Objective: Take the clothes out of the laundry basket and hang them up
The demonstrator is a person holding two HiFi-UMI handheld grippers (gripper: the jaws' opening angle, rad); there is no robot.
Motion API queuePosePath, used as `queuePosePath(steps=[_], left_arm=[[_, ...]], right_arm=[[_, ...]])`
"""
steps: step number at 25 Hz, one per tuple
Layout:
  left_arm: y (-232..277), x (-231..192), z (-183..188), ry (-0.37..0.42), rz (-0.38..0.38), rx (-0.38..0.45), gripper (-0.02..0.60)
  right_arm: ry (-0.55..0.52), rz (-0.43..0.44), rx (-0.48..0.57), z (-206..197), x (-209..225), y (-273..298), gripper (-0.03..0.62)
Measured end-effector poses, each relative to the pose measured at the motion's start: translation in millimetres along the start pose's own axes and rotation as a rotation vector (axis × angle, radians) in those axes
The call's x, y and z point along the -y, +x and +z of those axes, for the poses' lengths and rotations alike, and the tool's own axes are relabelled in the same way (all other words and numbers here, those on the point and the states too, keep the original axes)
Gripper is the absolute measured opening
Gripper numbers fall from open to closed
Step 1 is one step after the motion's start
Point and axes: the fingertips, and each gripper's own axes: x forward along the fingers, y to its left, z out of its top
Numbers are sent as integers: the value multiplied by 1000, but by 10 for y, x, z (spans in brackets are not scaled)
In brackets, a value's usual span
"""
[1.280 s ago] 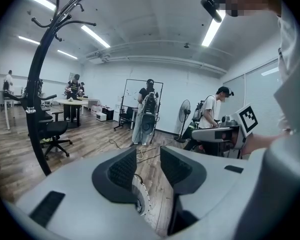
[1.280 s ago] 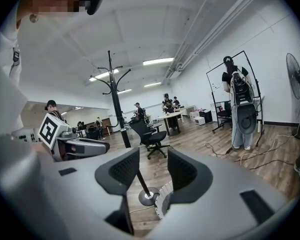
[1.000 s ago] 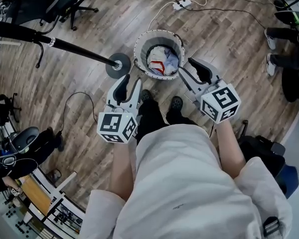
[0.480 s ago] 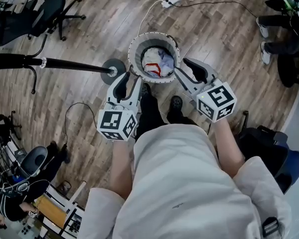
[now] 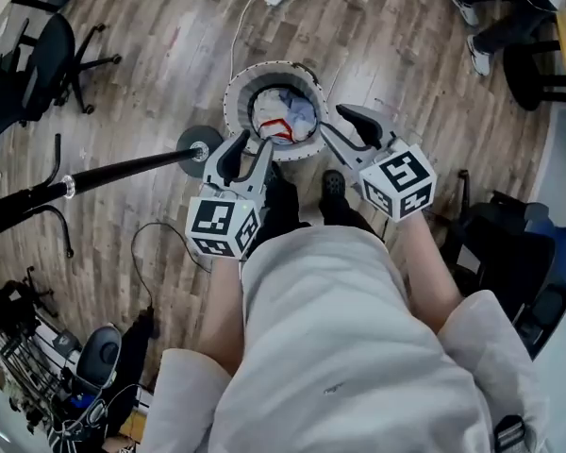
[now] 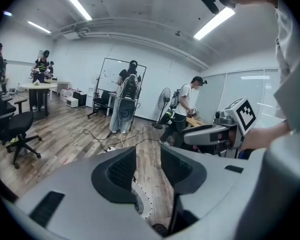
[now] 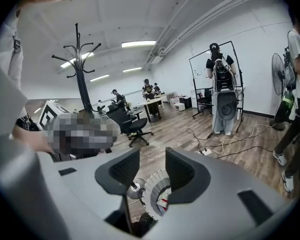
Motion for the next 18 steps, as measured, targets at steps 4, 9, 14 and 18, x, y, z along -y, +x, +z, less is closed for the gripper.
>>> queuePosePath(steps=[4, 9, 14, 18], left_arm=[[157, -127, -10, 30, -100, -45, 147], [282, -252, -107, 47, -189, -98, 146], [432, -330, -252, 80, -257, -141, 147], [501, -417, -428, 66, -279, -181, 147]], right_arm=[[41, -63, -25, -71, -43, 168, 163], [106, -122, -63, -259, -107, 349, 155], [132, -156, -95, -461, -63, 531, 153], [145, -173, -135, -677, -22, 654, 152]])
